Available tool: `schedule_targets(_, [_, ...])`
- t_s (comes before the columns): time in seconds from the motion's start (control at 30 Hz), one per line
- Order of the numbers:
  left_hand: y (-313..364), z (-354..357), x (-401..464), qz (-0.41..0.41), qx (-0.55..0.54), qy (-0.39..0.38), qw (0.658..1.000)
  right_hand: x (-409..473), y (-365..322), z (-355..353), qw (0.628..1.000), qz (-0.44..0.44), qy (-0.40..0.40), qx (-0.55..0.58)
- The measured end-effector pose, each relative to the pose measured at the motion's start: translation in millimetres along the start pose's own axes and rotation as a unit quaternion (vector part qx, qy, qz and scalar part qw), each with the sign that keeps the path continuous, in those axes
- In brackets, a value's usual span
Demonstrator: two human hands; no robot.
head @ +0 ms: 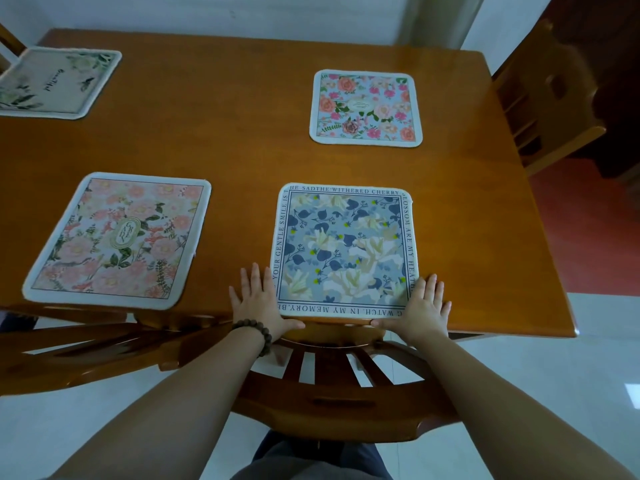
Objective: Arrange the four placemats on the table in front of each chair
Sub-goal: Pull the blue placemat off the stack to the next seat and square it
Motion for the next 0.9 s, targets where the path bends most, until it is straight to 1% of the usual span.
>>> schedule_targets(0.2, [0, 1, -3, -0.003, -0.015, 0.027, 1.0, -7, -1, 2, 1.0, 0.006, -0.011, 0.002])
schedule_targets(0.37, [0, -4, -2, -0.002, -0.034, 0.049, 0.998, -6, -1, 2, 1.0, 0.006, -0.003, 0.0])
schedule_targets(0.5, [1, -6, -2, -0.008, -0.026, 0.042, 0.999, -4, -1, 4, 1.0, 0.008, -0.006, -0.003])
schedule_targets(0.67, [2, -12, -5, -0.002, -0.015, 0.01, 1.0, -4, 0, -1, 1.0, 0.009, -0.027, -0.013])
schedule_targets(0.73, [2, -17, -7, 0.007, -0.012, 0.005, 1.0, -4, 3, -8, 0.999, -0.001, -0.041, 0.005])
schedule_targets(0.8, [7, -24, -10, 0.026, 0.001, 0.015, 1.0, -6, 7, -18, 0.998, -0.01, -0.048, 0.038])
schedule_targets(0.83, [11, -27, -12, 0.04, 0.003, 0.024, 0.999, -8, 9, -24, 0.998, -0.01, -0.042, 0.049])
schedule_targets(0.9, [24, -34, -14, 0.074, 0.007, 0.05, 0.996, -13, 15, -34, 0.998, -0.007, -0.006, 0.056])
Point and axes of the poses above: each hand's wrist, its own x-axis towards the middle knuckle, its own z-axis out of the palm, y = z × x, the point moved 3 cm from there along x, towards the middle knuckle, and after that the axes turned 5 degrees about -y, right-handed, at the moved point
